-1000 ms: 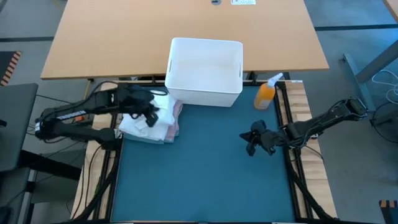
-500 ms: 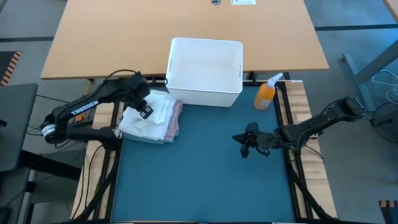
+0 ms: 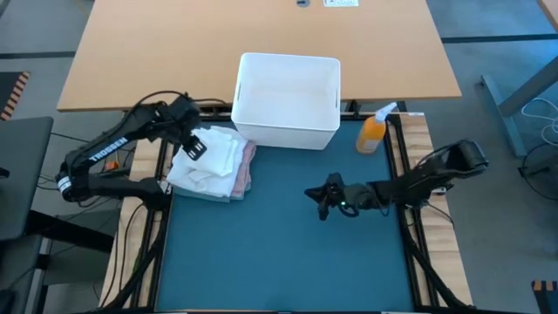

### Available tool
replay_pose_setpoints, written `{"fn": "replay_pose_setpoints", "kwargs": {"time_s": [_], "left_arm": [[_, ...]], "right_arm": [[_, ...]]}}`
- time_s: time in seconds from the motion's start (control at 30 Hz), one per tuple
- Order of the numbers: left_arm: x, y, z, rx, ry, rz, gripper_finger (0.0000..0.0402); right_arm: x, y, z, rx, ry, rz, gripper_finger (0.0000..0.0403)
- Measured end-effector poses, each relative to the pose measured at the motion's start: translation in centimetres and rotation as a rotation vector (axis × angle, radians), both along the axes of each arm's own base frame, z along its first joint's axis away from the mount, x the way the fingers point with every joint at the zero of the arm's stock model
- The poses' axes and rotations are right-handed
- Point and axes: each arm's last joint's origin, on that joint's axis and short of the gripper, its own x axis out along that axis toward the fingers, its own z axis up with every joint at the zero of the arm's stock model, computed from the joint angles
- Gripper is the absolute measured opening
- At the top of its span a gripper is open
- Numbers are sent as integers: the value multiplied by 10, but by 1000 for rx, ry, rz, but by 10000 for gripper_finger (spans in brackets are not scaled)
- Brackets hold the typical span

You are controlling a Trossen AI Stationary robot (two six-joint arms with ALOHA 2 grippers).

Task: Fold Laundry from Bin
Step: Stack the white shorts on top of the white shirt, then put the stacked clothes into the white bin

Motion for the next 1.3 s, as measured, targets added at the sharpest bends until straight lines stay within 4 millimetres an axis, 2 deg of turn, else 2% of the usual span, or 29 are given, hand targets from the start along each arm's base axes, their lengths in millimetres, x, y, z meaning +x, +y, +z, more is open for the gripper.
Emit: {"fn": "replay_pose_setpoints", "kwargs": {"time_s": [0.17, 0.23, 0.43, 0.53, 0.67, 0.77, 0.9, 1.03, 1.17, 1.3], "left_arm": [[-11, -6, 24, 28, 37, 71, 166], [-14, -10, 32, 21, -7, 70, 166], [-28, -41, 51, 49, -317, 9, 166], [-34, -60, 59, 79, -546, -60, 166], [-33, -81, 63, 80, -814, -208, 167], [-30, -90, 63, 76, -915, -291, 167], [-23, -98, 59, 59, -929, -371, 167], [-14, -102, 56, 54, -895, -417, 167], [-7, -104, 53, 49, -861, -451, 167], [-2, -106, 50, 50, -830, -480, 167]], "right_arm": [[26, -4, -12, 8, -53, 0, 102], [41, -6, -16, 15, -56, -7, 131], [104, -13, -21, 91, -48, 109, 215], [133, -21, -22, 51, 16, 135, 243], [165, -33, -31, -2, 131, 129, 255], [187, -37, -37, -31, 166, 131, 255], [214, -39, -41, -137, 179, 167, 255], [234, -35, -44, -367, 238, 255, 256], [250, -28, -52, -571, 332, 333, 256], [262, -21, -62, -698, 430, 304, 256]]}}
